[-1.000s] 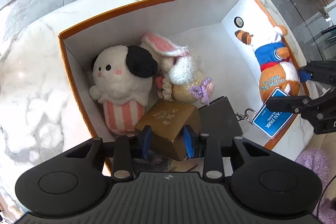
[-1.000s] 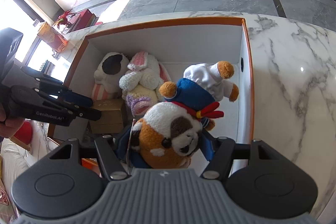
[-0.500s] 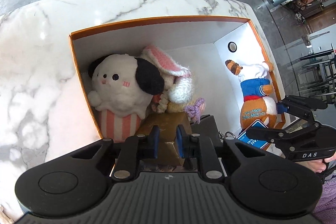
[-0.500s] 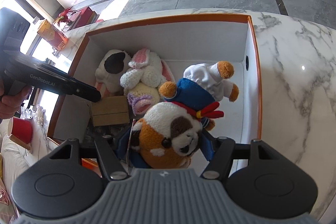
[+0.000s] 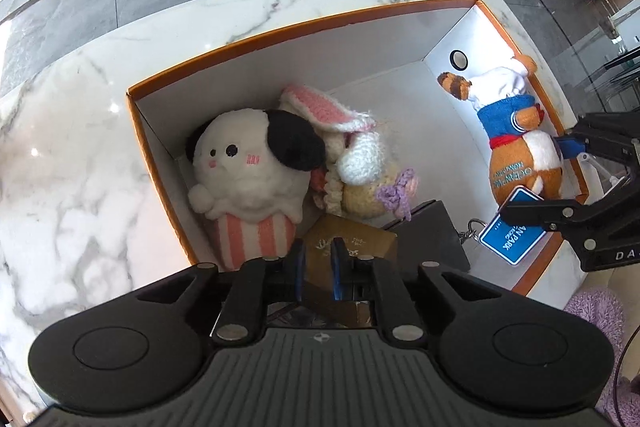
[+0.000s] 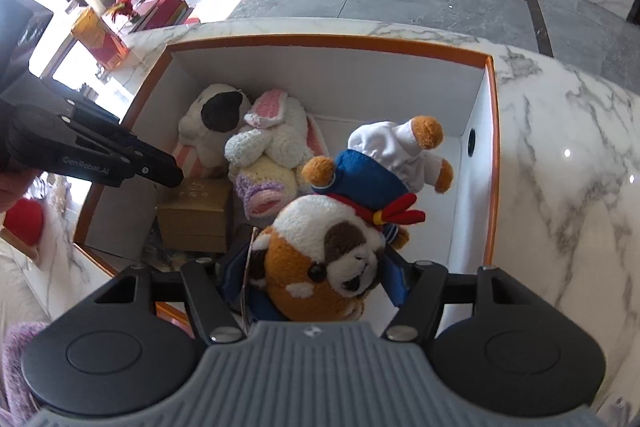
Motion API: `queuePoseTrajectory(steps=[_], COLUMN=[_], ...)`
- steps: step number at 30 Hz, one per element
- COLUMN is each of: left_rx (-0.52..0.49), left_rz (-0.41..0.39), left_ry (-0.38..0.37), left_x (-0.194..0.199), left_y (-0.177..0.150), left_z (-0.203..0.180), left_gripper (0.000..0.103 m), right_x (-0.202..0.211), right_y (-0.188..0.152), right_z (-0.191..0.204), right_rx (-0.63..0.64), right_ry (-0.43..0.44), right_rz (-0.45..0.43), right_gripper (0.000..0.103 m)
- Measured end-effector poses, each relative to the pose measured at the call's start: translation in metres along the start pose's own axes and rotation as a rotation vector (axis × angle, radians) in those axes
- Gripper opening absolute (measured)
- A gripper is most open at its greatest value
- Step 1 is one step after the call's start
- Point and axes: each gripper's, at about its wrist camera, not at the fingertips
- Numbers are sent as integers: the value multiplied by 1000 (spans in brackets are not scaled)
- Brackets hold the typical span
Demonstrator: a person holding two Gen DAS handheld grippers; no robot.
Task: Organize objects
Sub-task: 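Lower the tan box into the orange box with left tool while right tool lowers and releases the plush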
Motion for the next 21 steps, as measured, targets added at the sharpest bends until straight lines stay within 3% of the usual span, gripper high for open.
queuePoseTrajectory(steps=[4,11,16,21], left_rx=[-7,-37,-49,-63], left_rz=[-4,-23,7,13], left_ry=[5,7,19,12], left_x=[2,16,16,14], left_y=[-3,-11,-21,-30], left_z=[-4,-14,-19,-23], left_gripper=[29,55,60,65], right_x=[-11,-53,-90,-107], right_y=[17,41,45,46], right_z=[-2,8,14,18], right_rx=[102,339,421,456], right_ry=[-17,-126,-186,-164], right_rz=[60,181,254,256], right_gripper=[68,68,68,71])
Point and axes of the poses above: each gripper's, at about its wrist camera, not at the fingertips, and x roughly against the way its jaws point, z to its left, y to its top, and after that the axes turned 9 degrees about y, right-handed
